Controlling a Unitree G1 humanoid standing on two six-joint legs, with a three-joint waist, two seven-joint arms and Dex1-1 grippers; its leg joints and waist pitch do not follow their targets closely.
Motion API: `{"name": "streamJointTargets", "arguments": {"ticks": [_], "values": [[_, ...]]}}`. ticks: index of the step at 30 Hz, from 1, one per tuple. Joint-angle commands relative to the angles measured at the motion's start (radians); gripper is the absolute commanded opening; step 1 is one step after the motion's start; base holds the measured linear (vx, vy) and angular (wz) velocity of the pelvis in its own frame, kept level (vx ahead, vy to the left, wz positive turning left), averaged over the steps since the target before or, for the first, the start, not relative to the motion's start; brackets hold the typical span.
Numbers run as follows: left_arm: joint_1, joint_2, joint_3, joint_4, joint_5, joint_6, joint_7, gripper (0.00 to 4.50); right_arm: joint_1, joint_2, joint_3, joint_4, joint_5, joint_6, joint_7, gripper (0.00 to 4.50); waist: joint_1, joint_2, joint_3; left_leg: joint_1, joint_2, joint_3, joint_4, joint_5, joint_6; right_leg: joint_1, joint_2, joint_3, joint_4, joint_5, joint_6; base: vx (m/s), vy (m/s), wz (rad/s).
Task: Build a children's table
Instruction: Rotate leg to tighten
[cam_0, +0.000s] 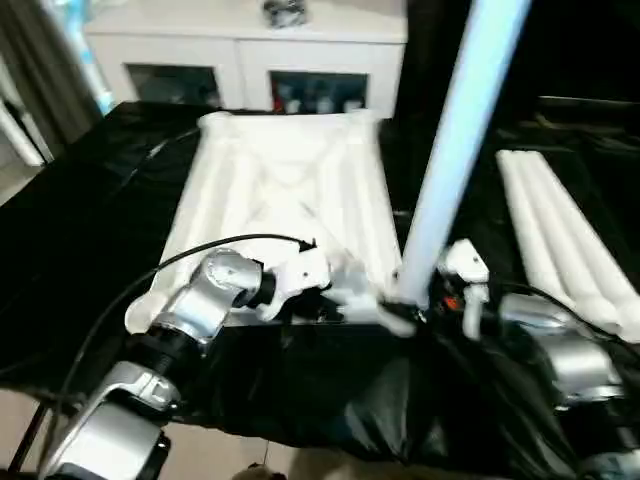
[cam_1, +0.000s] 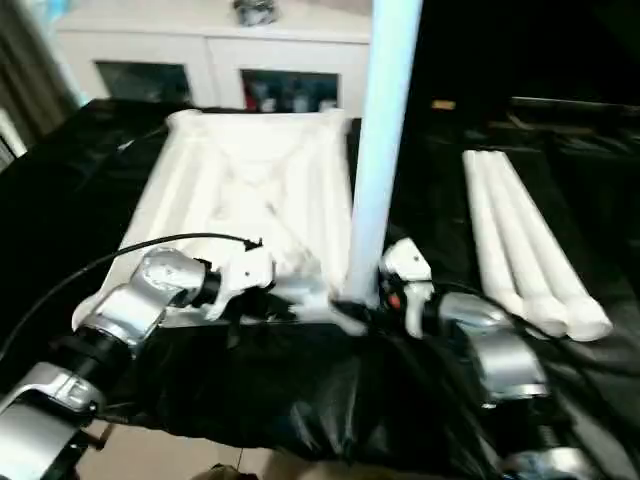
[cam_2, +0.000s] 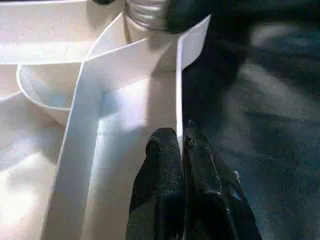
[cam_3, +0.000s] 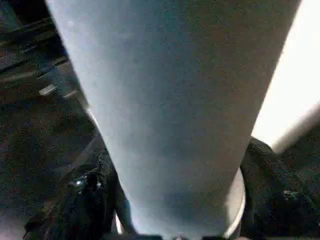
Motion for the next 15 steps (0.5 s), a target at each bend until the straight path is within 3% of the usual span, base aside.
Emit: {"name": "streamJointTargets", "arguments": {"ticks": [1,4,6,9,10,15], "values": [[-0.002,-0.081,-0.025,-0.008,-0.002,0.022,0.076,0.0,-0.021,0.063,0.028,0.07,-0.073,0.019,-0.154,2.73,-0.011,-0.011,-0.05,0.026,0.071,-0.043,-0.094,-0.323,-0.019,0.025,-0.066,0.038,-0.096,-0.395,-0.209,0.0,0.0,0.0],[-0.006,-0.166,-0.03,0.0,0.02,0.062,0.187,0.0,-0.062,0.16,0.003,0.135,-0.089,0.041,-0.325,2.72,-0.026,-0.008,-0.05,0.025,0.069,-0.046,-0.095,-0.35,-0.03,0.023,-0.064,0.036,-0.101,-0.411,-0.196,0.0,0.0,0.0],[-0.013,-0.207,-0.033,0.006,0.029,0.075,0.235,0.0,-0.085,0.208,0.0,0.163,-0.095,0.038,-0.394,2.72,-0.026,-0.004,-0.051,0.025,0.067,-0.047,-0.095,-0.355,-0.024,0.023,-0.064,0.037,-0.105,-0.41,-0.188,0.0,0.0,0.0],[-0.017,-0.229,-0.036,0.007,0.035,0.075,0.257,0.0,-0.1,0.24,0.0,0.178,-0.1,0.027,-0.426,2.72,-0.028,-0.006,-0.053,0.024,0.066,-0.045,-0.095,-0.351,-0.018,0.021,-0.062,0.037,-0.105,-0.39,-0.187,0.0,0.0,0.0],[-0.018,-0.24,-0.038,0.003,0.038,0.075,0.264,0.0,-0.107,0.256,0.001,0.186,-0.1,0.016,-0.435,3.28,-0.028,-0.006,-0.053,0.023,0.066,-0.045,-0.095,-0.347,-0.015,0.022,-0.063,0.037,-0.105,-0.383,-0.187,0.0,0.0,0.0],[-0.012,-0.228,-0.041,-0.024,0.029,0.033,0.228,0.0,-0.104,0.246,-0.005,0.172,-0.092,-0.01,-0.4,3.86,-0.021,-0.003,-0.058,0.02,0.068,-0.04,-0.094,-0.293,0.01,0.025,-0.061,0.039,-0.097,-0.281,-0.207,0.0,0.0,0.0]]}}
